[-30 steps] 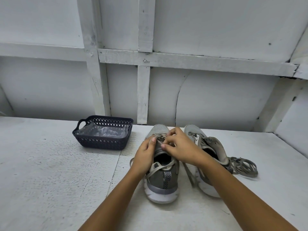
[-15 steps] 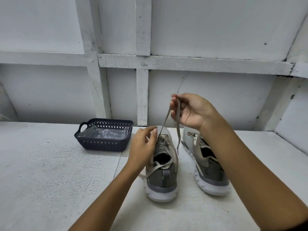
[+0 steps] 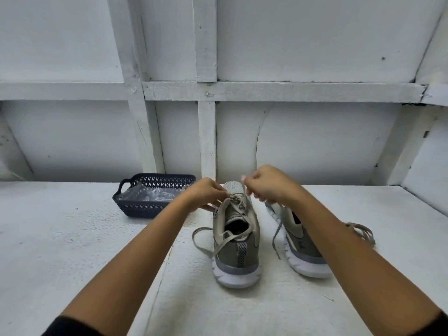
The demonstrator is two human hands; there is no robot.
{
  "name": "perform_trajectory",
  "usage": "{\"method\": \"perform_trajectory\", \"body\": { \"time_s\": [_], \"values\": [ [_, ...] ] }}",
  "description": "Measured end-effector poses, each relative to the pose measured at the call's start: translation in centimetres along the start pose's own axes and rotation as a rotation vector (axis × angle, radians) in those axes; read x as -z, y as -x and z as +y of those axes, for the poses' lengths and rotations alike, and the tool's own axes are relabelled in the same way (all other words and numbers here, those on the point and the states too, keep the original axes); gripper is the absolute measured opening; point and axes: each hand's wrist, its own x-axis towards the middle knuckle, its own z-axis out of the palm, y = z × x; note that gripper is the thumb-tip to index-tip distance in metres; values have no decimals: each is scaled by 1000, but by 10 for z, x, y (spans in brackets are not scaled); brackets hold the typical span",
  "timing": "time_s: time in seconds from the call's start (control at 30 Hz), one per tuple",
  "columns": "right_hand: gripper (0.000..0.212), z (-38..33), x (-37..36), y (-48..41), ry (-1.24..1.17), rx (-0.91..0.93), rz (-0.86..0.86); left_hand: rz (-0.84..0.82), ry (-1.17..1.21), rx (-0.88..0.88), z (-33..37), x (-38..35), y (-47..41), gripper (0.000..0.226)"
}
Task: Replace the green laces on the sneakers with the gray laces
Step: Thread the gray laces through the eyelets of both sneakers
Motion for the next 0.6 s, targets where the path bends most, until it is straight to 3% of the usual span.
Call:
{"method": "perform_trajectory", "body": {
  "time_s": [0.1,0.17,0.23,0.33,0.43,0.6],
  "values": [
    [38,16,-10,-2,411,16,40,-23,-2,13,6,-2,-3,17],
    [30,22,-17,-3,522,59,151,-27,-34,27,9,-2,-7,11],
    [31,24,-24,-5,492,99,210,-43,-54,49,11,-3,-11,8],
    [42,26,-31,-7,424,117,128,-56,-77,77,14,-8,-16,8],
    [34,31,-37,-10,406,134,135,-50,-99,96,12,-11,-20,13],
    [32,35,-40,-5,488,175,217,-72,313,268,-6,-12,-24,24]
  ]
}}
